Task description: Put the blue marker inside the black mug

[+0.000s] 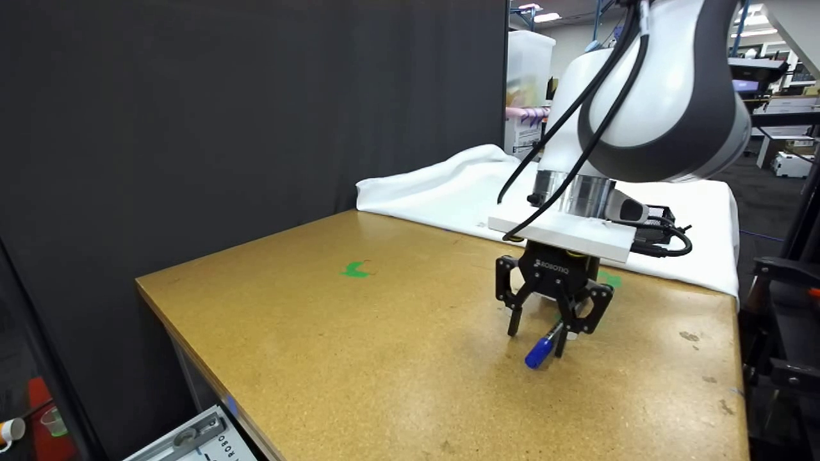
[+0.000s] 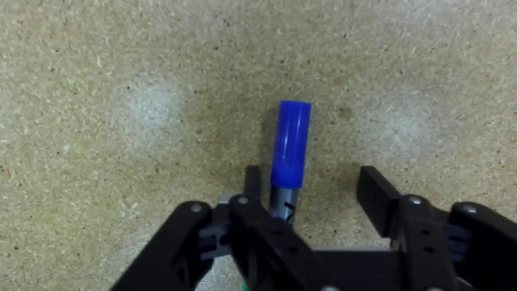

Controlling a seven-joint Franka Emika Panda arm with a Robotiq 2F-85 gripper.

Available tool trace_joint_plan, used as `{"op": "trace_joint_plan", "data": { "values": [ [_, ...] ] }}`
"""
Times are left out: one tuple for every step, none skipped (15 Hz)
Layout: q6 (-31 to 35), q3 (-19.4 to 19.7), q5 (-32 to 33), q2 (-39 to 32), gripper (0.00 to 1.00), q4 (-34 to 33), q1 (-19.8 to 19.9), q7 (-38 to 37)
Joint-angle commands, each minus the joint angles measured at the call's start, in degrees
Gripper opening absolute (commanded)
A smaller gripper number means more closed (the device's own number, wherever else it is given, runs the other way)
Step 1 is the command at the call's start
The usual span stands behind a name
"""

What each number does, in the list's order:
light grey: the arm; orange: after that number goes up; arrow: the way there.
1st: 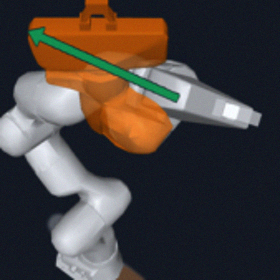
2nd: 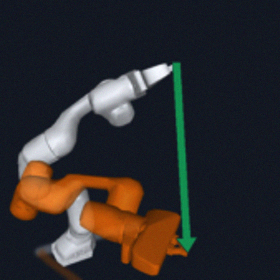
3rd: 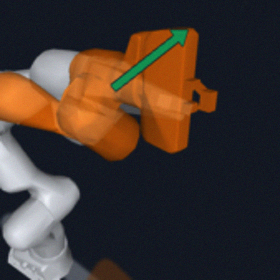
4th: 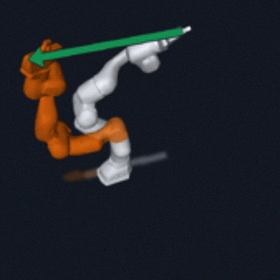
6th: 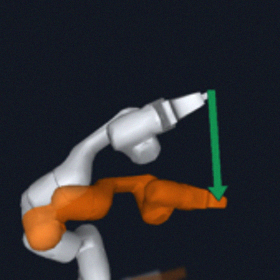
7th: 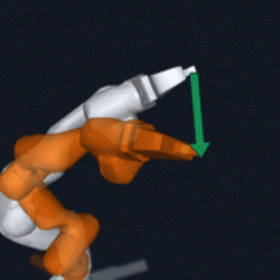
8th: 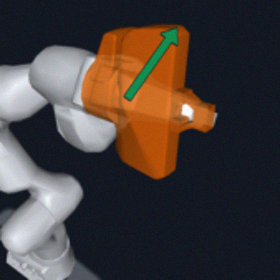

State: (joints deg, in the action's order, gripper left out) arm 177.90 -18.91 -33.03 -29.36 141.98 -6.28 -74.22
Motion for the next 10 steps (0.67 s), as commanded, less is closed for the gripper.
{"op": "trace_joint_plan", "data": {
  "values": [
    [3.1,-2.9,-2.2,-1.1,0.33,0.3,2.6,1.7],
    [3.0,-3.0,-2.4,-0.9,0.25,0.5,2.7,1.7],
    [3.1,-3.3,-2.5,-0.8,0.19,0.9,2.9,1.8],
    [3.0,-3.3,-2.6,-0.6,0.12,1.1,2.7,1.6],
    [2.7,-3.3,-2.8,-0.4,0.06,1.2,2.7,1.6],
    [2.4,-3.3,-2.9,-0.3,0.01,1.2,2.6,1.6],
    [1.8,-3.0,-2.7,-0.2,0.02,0.8,2.3,1.5],
    [1.2,-3.0,-2.5,-0.1,0.05,0.5,2.4,1.6],
    [0.6,-3.1,-2.4,-0.1,0.05,-0.1,2.6,1.7],
    [-0.2,-3.3,-2.3,0.0,0.05,-0.6,2.8,1.9]
  ]
}}
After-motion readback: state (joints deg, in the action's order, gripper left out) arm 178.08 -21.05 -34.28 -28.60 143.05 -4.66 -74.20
